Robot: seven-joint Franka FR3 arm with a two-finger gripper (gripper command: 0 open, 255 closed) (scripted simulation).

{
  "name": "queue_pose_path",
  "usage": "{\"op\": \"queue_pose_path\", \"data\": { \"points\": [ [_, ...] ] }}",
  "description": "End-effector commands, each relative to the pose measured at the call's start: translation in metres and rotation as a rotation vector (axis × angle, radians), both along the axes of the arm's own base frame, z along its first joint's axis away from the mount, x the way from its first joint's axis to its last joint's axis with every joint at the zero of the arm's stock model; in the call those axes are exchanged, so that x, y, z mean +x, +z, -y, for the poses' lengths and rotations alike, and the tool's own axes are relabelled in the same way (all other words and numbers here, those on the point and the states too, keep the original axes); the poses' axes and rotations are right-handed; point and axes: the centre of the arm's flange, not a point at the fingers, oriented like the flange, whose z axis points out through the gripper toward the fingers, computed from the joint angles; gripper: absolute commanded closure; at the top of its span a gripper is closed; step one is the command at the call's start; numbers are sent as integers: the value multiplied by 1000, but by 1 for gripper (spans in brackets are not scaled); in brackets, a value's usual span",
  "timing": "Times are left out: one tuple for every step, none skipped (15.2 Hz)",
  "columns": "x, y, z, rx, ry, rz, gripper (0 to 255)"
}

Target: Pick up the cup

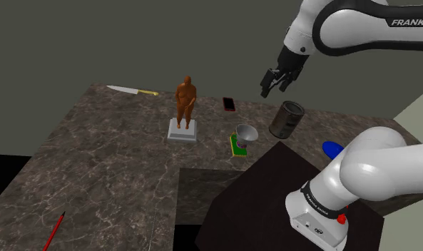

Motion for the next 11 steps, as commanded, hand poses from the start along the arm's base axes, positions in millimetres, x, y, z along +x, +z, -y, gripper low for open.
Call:
{"op": "queue_pose_path", "data": {
  "points": [
    [5, -25, 0, -9, 4, 8, 0],
    [7, -38, 1, -14, 5, 11, 0],
    [10, -51, 1, -18, 6, 13, 0],
    [12, -64, 1, -23, 8, 15, 0],
    [15, -77, 1, -27, 9, 18, 0],
    [17, -90, 2, -32, 11, 20, 0],
    [20, -103, 2, -36, 12, 22, 0],
    [22, -116, 3, -41, 14, 25, 0],
    [25, -129, 3, -45, 15, 27, 0],
    [28, -142, 4, -50, 17, 29, 0],
    [30, -155, 5, -54, 18, 31, 0]
  ]
}}
